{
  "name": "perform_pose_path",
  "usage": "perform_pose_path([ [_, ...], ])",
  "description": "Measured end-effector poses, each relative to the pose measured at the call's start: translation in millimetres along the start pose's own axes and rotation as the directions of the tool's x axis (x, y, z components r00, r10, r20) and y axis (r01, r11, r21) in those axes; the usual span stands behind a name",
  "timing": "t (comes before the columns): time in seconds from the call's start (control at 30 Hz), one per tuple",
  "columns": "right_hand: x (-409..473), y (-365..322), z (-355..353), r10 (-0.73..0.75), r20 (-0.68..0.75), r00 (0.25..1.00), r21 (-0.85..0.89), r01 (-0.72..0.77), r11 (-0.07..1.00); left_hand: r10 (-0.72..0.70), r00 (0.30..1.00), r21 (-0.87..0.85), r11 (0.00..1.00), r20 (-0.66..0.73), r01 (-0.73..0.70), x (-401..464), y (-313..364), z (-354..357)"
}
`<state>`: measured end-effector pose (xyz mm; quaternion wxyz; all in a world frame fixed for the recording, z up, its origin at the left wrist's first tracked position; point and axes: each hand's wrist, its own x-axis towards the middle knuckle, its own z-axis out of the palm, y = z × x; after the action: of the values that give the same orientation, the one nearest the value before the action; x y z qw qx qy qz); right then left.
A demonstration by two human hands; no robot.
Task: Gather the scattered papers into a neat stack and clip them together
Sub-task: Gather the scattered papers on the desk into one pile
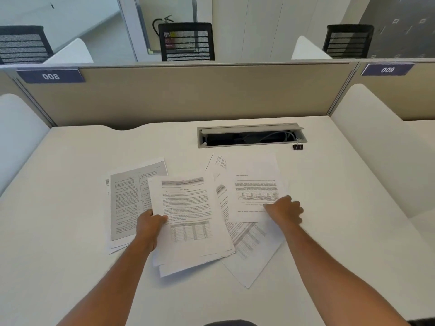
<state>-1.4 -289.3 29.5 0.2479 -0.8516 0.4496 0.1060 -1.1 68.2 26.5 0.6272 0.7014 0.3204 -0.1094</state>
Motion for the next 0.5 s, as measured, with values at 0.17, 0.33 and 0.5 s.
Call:
perform_pose_path([
  [0.17, 10.1, 4.0, 5.6, 0.046, 0.006, 0.999, -0.056, -0.046, 0.997, 0.029, 0.998, 0.118, 0.993, -0.047, -0.024, -2.7, -5.9, 3.3],
  [0.33, 17.0, -0.5, -1.6, 0.018, 0.045, 0.999, -0.066, -0.015, 0.998, 0.059, 0.998, 0.168, 0.984, -0.036, -0.052, -3.8, -4.1, 8.1],
  [0.5, 28.0, 8.0, -1.5, -0.023, 0.018, 1.000, 0.287, 0.016, 0.958, 0.012, 0.999, 0.043, 0.999, -0.032, -0.011, 2.1, -5.9, 3.1],
])
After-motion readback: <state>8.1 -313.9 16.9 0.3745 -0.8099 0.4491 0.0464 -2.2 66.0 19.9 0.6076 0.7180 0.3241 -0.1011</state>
